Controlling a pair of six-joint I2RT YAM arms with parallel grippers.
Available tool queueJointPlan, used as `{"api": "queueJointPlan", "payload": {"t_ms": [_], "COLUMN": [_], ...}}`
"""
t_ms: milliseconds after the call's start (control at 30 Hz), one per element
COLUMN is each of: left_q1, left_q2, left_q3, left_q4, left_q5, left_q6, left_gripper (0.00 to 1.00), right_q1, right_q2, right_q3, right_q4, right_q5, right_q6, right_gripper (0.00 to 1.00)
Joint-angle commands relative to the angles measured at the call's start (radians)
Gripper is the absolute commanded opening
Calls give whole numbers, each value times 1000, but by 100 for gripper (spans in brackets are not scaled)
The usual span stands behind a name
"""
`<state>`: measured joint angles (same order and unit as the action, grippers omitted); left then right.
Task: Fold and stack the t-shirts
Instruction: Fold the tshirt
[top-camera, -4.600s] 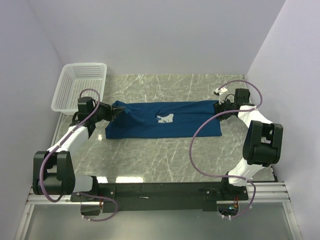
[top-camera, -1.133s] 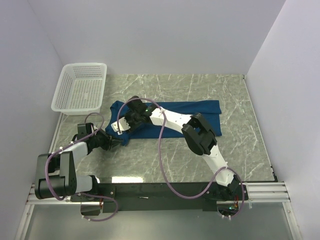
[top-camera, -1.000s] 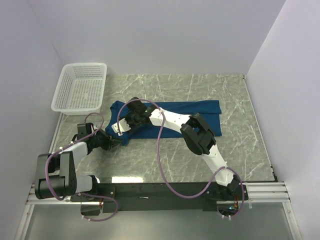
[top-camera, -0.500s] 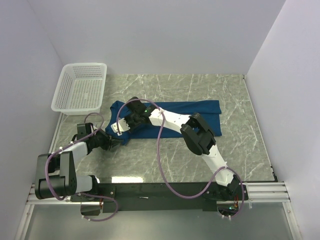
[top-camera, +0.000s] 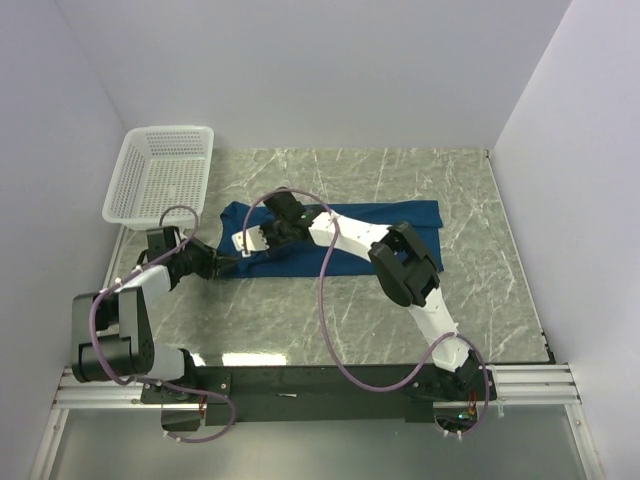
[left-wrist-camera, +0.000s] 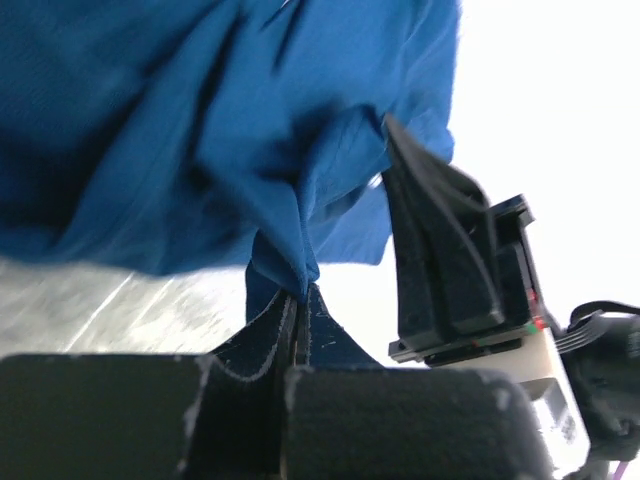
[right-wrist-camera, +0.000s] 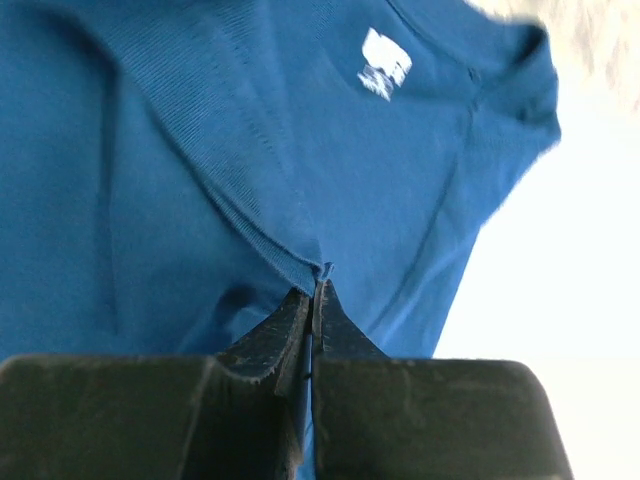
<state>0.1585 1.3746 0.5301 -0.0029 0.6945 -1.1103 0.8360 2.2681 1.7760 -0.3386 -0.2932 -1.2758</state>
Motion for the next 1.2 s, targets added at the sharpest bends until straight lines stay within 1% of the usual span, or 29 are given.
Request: {"api": "queueJointPlan", "payload": {"t_ms": [0,167,367,567,733,1033,1133,1167], "left_q1": [6,6,6,7,7,4,6,4], "left_q2": [53,156,240,314,323,323,313,301], "left_q3": [82,183,266,320,323,323,317,312], "left_q4": [41,40,29,30,35,58,81,87], "left_q5": [-1,-7,-27,-17,-3,22,39,43], "left_q6": [-29,-40,-43,-43,-22,-8,-10,-10], "left_gripper": [0,0,0,1,1,12,23,32], "right_q1": [-17,-28,-35,-49,-57,-67,-71,-68], "right_q2": [-104,-130,-150,-154,-159,-177,-174,-173], "right_q3": [-27,-58,-92,-104,-118,-150,-151,-150], "right_q4": [67,119,159,173,181,210,220,220], "right_q5": [20,45,75,91,98,134,149,152], "right_q6": [76,142,180,210,225,266,291,297], "right_gripper": [0,0,0,0,0,0,0,0]}}
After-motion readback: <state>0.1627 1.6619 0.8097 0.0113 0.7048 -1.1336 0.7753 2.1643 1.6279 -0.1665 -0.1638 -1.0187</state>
